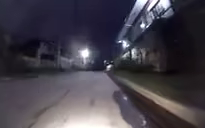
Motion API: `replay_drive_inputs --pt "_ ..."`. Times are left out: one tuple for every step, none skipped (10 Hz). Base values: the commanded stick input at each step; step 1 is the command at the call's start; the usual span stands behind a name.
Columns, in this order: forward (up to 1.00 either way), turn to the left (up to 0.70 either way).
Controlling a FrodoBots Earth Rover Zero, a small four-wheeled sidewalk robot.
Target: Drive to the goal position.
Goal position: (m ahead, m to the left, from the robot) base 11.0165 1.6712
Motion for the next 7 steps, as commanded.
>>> replay_drive_inputs --pt "0.70 0.00" --pt "0.70 0.00" --pt "0.70 0.00" --pt "0.70 0.00" --pt "0.70 0.00" --pt "0.70 -0.09" --pt "0.70 -0.19"
